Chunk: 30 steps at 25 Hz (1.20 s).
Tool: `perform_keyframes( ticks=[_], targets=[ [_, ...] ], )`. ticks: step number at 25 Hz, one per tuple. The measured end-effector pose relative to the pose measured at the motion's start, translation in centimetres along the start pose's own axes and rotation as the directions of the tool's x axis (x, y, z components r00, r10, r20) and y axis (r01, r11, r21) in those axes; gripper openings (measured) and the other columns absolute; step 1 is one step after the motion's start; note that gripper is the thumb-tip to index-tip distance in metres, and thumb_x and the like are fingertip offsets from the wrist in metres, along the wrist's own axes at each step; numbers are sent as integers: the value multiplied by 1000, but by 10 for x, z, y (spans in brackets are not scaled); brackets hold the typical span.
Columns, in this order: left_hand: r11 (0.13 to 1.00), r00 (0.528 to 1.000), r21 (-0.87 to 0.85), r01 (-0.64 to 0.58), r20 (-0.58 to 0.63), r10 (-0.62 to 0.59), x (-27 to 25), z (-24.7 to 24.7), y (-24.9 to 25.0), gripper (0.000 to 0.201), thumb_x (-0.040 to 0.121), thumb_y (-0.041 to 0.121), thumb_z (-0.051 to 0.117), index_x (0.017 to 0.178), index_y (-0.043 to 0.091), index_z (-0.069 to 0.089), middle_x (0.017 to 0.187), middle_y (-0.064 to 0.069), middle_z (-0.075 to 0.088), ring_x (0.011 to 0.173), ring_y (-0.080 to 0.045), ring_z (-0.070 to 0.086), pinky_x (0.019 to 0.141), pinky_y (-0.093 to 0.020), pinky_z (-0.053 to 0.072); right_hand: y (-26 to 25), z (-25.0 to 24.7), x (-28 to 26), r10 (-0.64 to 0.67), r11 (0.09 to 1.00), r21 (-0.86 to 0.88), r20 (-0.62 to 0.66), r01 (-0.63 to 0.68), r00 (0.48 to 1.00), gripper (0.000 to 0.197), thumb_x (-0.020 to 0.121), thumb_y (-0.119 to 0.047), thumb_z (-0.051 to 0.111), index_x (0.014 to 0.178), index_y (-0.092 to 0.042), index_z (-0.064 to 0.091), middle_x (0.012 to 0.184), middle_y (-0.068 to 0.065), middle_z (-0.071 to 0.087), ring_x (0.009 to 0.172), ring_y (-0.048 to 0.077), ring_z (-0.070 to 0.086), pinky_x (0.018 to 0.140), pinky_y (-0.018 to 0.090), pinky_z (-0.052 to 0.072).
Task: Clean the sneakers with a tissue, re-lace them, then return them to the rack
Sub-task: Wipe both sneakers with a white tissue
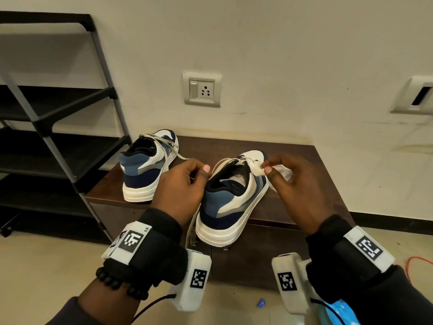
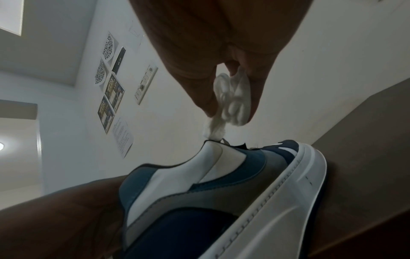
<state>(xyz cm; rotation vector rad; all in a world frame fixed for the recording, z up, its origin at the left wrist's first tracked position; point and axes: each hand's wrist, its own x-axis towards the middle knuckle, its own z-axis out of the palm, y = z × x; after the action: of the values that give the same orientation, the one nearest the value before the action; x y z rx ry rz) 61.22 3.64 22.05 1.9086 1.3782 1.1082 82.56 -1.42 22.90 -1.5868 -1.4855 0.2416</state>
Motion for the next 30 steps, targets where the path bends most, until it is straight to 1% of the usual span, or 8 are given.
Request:
perform_keyframes(
  ticks=[5,9,13,16,20,25,28,30],
  targets=[
    [1000,999,-14,4,41,-3,-3,0,8,26,96,37,49,91,20,67,84,1,68,82,-15,65,76,-44,57,4,13,5,5,998,70,-42,-2,999,12,89,-14,58,92,-23,65,103,-3,61,92,7,52,69,1,33],
    [997,985,26,-71,157,66,-6,-4,13,42,82,63,47,90,26,65,93,5,63,89,-10,61,78,-38,55,4,22,6,-43,999,23,-32,44,999,18,90,-15,58,101,-28,65,104,-5,58,93,7,51,68,-2,33],
    [974,923,154,-169,371,101,-8,-12,10,51,59,66,70,96,32,62,106,10,50,98,-4,51,80,-24,49,3,28,5,-86,996,35,-25,87,996,11,89,-26,61,97,-29,67,101,-7,59,93,4,51,72,1,32],
    [962,928,197,-187,358,107,-7,-12,7,47,60,52,81,96,31,61,108,12,48,98,-5,50,80,-23,50,0,30,-2,-92,996,-2,-3,92,996,9,89,-28,61,97,-27,65,103,-8,60,95,3,50,71,1,32],
    [953,936,219,-207,329,128,-10,-9,8,43,63,49,80,94,30,59,110,10,47,98,-5,49,79,-17,46,-7,32,-20,-89,996,-16,-14,89,996,5,89,-22,62,93,-25,63,99,-8,57,85,-2,47,68,-2,33],
    [948,940,223,-225,307,151,-15,-8,6,42,64,50,79,93,28,58,110,9,48,99,-7,49,84,-27,49,-21,29,-38,-71,997,15,56,71,996,2,88,-25,63,86,-26,62,90,-11,59,85,-1,52,65,6,37],
    [952,944,186,-241,271,186,-15,-6,3,41,63,49,81,90,25,61,106,9,50,97,-8,51,83,-32,51,-33,23,-40,-165,978,140,94,151,982,2,87,-26,64,86,-25,64,85,-13,63,85,2,57,67,10,42],
    [954,945,175,-243,263,193,-15,-5,3,41,63,49,80,91,25,62,106,9,50,97,-8,51,83,-34,51,-29,22,-33,-235,970,96,105,225,966,1,87,-24,65,87,-25,65,88,-14,62,86,2,56,70,13,43]
  ],
)
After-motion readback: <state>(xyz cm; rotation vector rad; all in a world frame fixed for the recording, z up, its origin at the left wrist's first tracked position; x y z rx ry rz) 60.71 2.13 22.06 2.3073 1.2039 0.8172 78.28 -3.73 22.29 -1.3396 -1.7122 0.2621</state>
